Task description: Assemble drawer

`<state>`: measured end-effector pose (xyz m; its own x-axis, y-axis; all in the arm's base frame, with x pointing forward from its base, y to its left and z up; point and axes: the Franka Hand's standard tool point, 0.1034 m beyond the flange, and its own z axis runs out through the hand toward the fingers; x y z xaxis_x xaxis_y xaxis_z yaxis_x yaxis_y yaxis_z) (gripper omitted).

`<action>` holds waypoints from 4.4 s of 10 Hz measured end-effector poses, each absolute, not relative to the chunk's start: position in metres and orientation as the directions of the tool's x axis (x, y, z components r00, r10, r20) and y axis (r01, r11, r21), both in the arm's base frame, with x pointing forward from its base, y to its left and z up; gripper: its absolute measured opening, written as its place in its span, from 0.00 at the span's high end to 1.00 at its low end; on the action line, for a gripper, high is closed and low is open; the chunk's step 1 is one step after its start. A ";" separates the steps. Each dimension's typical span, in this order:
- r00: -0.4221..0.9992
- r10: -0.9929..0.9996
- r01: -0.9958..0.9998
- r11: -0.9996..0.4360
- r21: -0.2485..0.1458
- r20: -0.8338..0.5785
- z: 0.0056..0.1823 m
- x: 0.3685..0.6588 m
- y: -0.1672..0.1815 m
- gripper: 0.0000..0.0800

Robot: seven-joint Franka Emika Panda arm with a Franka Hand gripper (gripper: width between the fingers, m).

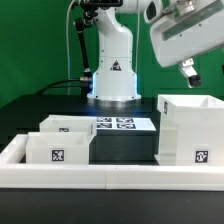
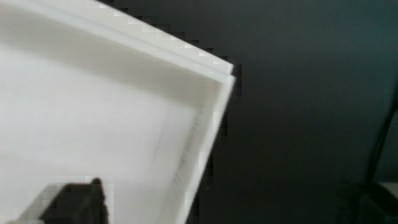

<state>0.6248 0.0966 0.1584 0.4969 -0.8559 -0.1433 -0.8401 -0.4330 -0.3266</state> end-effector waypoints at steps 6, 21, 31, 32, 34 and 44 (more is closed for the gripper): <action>0.841 -0.540 -0.511 -0.812 -0.282 0.030 0.157 0.622 0.078 0.19; 0.994 0.104 0.106 -0.980 -0.169 0.020 0.131 0.607 -0.031 0.19; 0.989 0.142 0.145 -0.986 -0.086 0.035 0.091 0.589 -0.084 0.19; 0.989 0.145 0.147 -0.985 -0.085 0.035 0.090 0.588 -0.087 0.19; 0.984 0.163 0.167 -0.985 -0.046 0.074 0.072 0.573 -0.097 0.19; 0.985 0.172 0.172 -0.984 -0.038 0.016 0.009 0.534 -0.099 0.19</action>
Offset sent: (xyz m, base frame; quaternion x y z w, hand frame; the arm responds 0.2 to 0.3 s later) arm 0.0000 0.0000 0.0000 0.0000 0.0000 -0.1296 0.9916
